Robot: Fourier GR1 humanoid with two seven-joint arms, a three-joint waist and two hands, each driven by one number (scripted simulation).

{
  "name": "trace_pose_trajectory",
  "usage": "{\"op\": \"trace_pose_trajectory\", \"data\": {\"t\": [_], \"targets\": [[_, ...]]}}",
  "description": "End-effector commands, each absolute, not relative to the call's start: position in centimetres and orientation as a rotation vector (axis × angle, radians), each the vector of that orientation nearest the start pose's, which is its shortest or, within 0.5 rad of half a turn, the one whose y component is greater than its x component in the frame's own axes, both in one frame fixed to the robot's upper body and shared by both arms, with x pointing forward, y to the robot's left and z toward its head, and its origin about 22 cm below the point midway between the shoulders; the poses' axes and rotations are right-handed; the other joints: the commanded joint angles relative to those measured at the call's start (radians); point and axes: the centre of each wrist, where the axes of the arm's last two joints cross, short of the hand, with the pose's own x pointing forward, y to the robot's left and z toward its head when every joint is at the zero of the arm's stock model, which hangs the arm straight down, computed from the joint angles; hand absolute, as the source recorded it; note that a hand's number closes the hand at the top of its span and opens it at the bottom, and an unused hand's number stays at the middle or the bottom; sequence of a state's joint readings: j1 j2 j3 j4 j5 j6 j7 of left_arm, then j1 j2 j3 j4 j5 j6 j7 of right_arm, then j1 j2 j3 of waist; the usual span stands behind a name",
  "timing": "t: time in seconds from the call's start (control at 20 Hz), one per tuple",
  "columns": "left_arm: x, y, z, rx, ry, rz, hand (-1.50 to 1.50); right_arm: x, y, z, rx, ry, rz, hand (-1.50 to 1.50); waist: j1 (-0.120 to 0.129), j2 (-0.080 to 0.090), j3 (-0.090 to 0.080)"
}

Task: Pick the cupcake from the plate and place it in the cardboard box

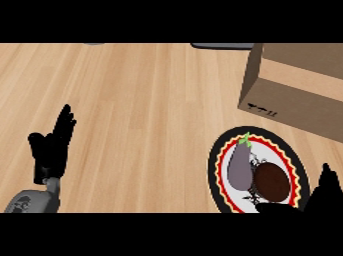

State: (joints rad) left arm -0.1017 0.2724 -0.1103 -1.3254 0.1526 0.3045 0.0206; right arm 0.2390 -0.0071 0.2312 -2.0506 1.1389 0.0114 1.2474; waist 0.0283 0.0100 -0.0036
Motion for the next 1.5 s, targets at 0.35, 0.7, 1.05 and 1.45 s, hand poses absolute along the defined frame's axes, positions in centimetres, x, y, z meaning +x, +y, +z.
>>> {"op": "trace_pose_trajectory", "data": {"t": [0.35, 0.7, 1.05, 1.45], "targets": [[26.8, 27.3, -2.1, 0.306, -1.375, 0.052, 0.00, 21.1, -20.0, 6.7, -1.071, -0.318, 0.117, -1.50, -0.015, -0.005, 0.002], [26.4, 29.3, -1.9, 0.311, -1.397, 0.038, 0.00, 23.1, -20.7, 6.6, -1.064, -0.288, 0.117, -1.50, -0.014, -0.007, 0.002], [25.9, 27.1, -3.2, 0.316, -1.405, 0.059, 0.00, 23.4, -19.6, 4.6, -1.054, -0.280, 0.124, -1.50, -0.020, -0.008, 0.003], [27.2, 26.3, -3.0, 0.295, -1.374, 0.054, 0.00, 24.4, -19.0, 3.6, -1.046, -0.277, 0.132, -1.50, -0.028, -0.007, 0.003]]}}
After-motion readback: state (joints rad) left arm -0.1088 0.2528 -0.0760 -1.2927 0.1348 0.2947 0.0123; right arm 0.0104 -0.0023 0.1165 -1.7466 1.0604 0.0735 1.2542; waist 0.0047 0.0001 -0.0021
